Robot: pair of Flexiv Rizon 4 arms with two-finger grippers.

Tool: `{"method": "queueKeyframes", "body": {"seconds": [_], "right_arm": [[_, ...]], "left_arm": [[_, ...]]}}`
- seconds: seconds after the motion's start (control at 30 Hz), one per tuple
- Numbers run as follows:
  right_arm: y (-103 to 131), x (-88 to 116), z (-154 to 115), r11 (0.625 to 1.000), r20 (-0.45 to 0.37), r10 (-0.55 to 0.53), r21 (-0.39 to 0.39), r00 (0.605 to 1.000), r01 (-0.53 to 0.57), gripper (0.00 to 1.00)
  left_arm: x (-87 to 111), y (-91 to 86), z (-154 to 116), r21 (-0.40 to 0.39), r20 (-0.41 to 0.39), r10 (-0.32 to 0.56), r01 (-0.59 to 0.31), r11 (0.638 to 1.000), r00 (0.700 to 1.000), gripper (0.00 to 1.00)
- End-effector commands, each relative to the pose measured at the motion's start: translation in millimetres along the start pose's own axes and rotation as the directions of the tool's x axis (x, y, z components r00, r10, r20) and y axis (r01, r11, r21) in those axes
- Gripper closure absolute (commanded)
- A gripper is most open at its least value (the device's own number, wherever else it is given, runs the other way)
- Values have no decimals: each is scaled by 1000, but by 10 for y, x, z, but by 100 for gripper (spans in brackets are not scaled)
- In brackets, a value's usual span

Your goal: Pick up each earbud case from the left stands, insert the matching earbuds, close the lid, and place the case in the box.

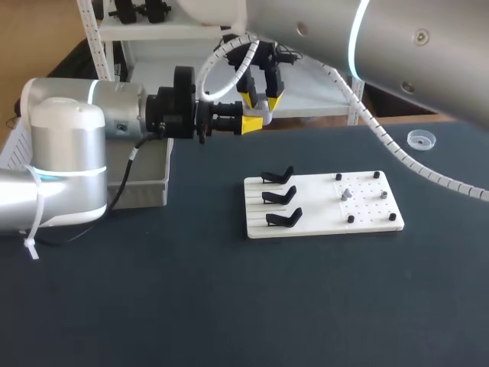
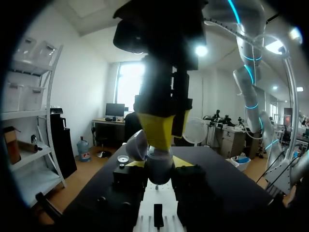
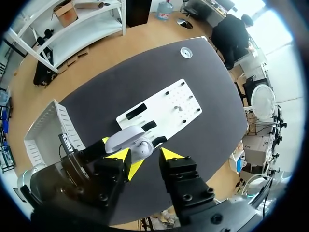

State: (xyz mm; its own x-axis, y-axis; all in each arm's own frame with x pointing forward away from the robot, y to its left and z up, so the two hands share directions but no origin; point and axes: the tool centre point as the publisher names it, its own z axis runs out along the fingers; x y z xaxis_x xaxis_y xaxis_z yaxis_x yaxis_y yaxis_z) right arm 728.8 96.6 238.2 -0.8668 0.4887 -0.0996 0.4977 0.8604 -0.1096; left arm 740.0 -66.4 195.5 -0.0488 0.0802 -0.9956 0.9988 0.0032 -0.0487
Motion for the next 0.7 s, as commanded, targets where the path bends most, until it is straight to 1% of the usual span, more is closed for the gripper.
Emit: {"method": "queueKeyframes", "body": {"seconds": [0.03, 0.1, 0.17, 0.23, 0.27, 0.3, 0.33, 0.37, 0.4, 0.43, 0.47, 0.5, 0.53, 0.6, 0.7], "right_arm": [[-77, 78, -122, 999, 23, -21, -34, 1000, 22, 64], [-150, 134, -224, 995, 40, -43, -90, 998, 46, 62], [-256, 179, -290, 981, 71, -82, -170, 994, 93, 60], [-374, 210, -334, 955, 109, -117, -260, 987, 142, 61], [-439, 219, -345, 932, 127, -140, -319, 982, 174, 61], [-498, 221, -350, 917, 125, -147, -354, 981, 182, 57], [-558, 200, -325, 907, 157, -159, -366, 975, 207, 53], [-620, 217, -316, 892, 183, -187, -381, 965, 245, 44], [-673, 225, -310, 882, 187, -195, -396, 963, 256, 21], [-728, 228, -296, 872, 206, -206, -405, 957, 275, 8], [-783, 232, -280, 861, 222, -212, -419, 952, 290, 0], [-836, 223, -261, 854, 221, -205, -436, 954, 284, 0], [-890, 223, -248, 836, 253, -189, -465, 949, 291, 0], [-1010, 237, -193, 820, 256, -198, -485, 946, 303, 0], [-1010, 237, -193, 820, 256, -198, -485, 946, 303, 0]], "left_arm": [[0, 1, 2, -1, 2, 1, -1, 1000, 1000, 100], [0, 1, 2, -1, 2, 1, -1, 1000, 1000, 100], [0, 1, 2, -1, 2, 1, -1, 1000, 1000, 100], [0, 1, 2, -1, 2, 1, -1, 1000, 1000, 100], [0, 1, 2, -1, 2, 1, -1, 1000, 1000, 100], [0, 1, 2, -1, 2, 1, -1, 1000, 1000, 100], [0, 1, 2, -1, 2, 1, -1, 1000, 1000, 100], [0, 1, 2, -1, 2, 1, -1, 1000, 1000, 100], [0, 1, 2, -1, 2, 1, -1, 1000, 1000, 100], [0, 1, 2, -1, 2, 1, -1, 1000, 1000, 100], [0, 1, 2, -1, 2, 1, -1, 1000, 1000, 100], [0, 1, 2, -1, 2, 1, -1, 1000, 1000, 100], [0, 1, 2, -1, 2, 1, -1, 1000, 1000, 100], [0, 1, 2, -1, 2, 1, -1, 1000, 1000, 100], [0, 1, 2, -1, 2, 1, -1, 1000, 1000, 100]]}}
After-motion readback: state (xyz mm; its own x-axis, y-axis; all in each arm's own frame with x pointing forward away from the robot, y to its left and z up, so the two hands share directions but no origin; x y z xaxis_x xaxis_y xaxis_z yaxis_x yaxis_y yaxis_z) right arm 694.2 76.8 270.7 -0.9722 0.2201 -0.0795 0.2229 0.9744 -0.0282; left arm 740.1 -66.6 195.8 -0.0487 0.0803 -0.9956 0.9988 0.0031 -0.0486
